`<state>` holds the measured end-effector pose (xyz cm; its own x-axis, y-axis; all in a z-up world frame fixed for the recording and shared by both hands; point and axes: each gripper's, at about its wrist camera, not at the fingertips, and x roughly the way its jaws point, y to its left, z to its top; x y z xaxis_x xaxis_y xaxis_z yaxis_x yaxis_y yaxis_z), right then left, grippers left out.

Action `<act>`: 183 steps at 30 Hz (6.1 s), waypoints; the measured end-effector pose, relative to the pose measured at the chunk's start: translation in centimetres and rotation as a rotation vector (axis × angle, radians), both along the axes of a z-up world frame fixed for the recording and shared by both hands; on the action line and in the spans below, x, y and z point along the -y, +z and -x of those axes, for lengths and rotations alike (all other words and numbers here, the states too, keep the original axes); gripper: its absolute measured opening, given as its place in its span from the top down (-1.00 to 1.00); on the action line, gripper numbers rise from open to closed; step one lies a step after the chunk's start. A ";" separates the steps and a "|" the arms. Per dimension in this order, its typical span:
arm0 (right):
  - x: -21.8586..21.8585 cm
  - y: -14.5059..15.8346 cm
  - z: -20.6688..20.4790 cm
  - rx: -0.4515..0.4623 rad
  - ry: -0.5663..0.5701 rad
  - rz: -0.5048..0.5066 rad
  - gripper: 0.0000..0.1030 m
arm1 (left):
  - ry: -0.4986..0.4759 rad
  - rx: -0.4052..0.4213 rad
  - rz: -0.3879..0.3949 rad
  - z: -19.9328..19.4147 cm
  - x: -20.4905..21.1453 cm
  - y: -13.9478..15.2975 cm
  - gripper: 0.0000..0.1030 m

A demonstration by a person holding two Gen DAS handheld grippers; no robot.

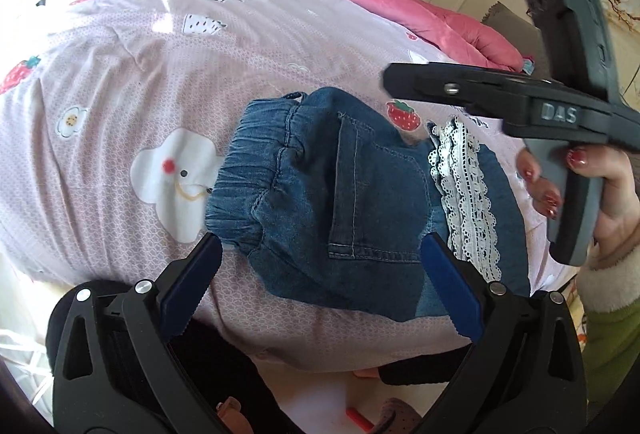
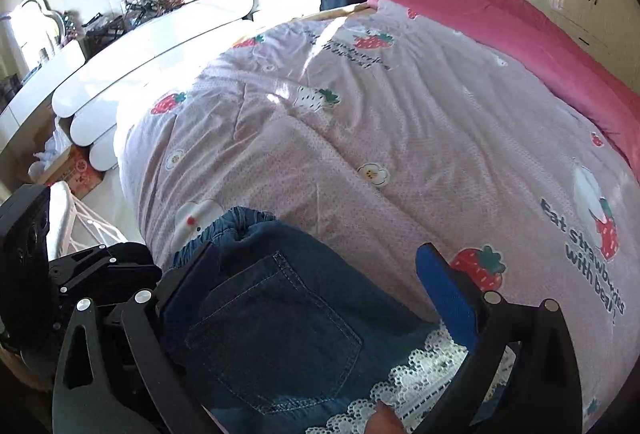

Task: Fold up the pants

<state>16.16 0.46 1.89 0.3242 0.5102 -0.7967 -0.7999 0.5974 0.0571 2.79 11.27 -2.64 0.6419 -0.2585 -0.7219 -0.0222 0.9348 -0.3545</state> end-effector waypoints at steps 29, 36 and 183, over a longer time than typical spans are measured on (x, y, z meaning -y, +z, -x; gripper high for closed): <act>2.1 1.3 -1.1 -0.287 0.259 -0.203 0.28 | -0.017 0.032 0.258 -3.8 -2.0 -1.8 -0.81; 5.9 3.6 0.0 -0.198 0.286 -0.248 0.27 | -0.139 0.090 0.245 -4.9 1.4 1.2 -0.66; 25.6 -5.6 8.2 -0.083 -0.605 -0.244 -0.77 | -0.323 0.031 -0.187 -5.9 14.0 -0.4 -0.75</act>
